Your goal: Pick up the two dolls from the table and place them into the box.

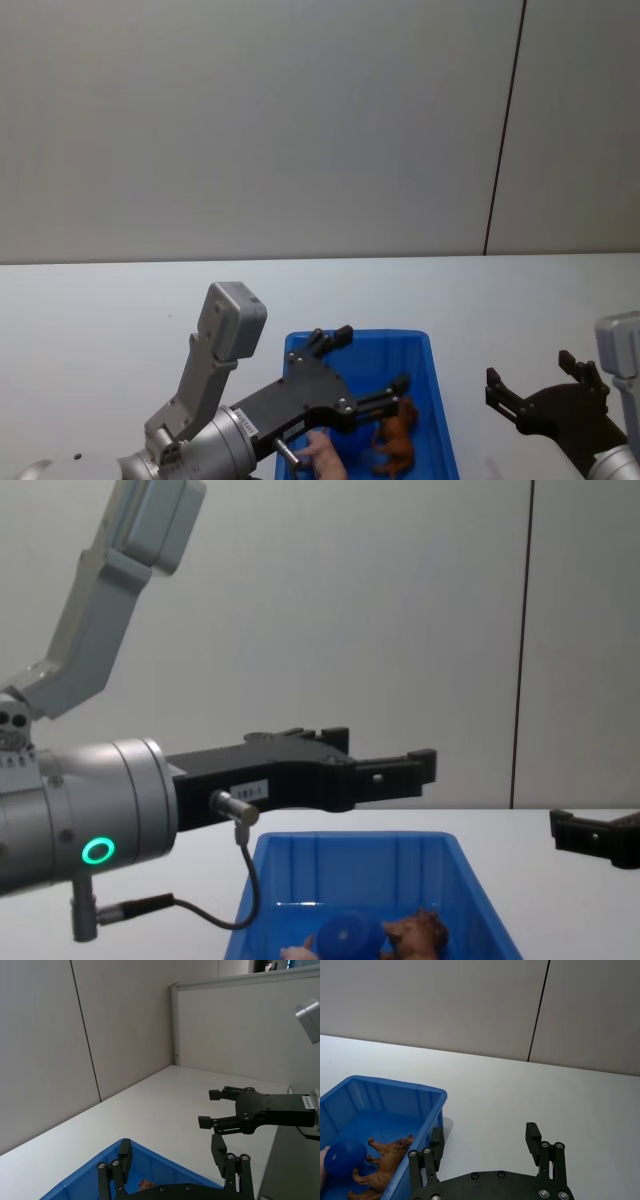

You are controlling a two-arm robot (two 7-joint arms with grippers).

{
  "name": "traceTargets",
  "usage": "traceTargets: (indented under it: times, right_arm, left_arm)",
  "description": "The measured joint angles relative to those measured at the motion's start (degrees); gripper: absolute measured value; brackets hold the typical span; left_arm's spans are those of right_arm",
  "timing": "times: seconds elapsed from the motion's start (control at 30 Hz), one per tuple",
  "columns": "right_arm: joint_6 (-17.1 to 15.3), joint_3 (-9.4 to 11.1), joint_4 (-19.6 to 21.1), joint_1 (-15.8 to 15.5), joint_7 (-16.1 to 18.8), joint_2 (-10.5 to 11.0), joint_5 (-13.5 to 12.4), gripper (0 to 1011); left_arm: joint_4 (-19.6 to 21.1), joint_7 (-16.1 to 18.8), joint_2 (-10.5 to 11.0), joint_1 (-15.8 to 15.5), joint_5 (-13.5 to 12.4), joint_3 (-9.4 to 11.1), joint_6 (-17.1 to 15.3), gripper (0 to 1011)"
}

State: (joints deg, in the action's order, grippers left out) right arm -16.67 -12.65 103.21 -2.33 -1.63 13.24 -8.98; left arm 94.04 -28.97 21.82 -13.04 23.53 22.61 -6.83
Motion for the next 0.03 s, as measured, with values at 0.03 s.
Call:
traceTargets:
  times: [0.03]
  right_arm:
    - [0.00,0.00,0.00,0.00,0.00,0.00,0.00,1001]
  left_arm:
    - [-0.05,-0.24,-0.06,-0.07,0.06,0.03,0.03,1000]
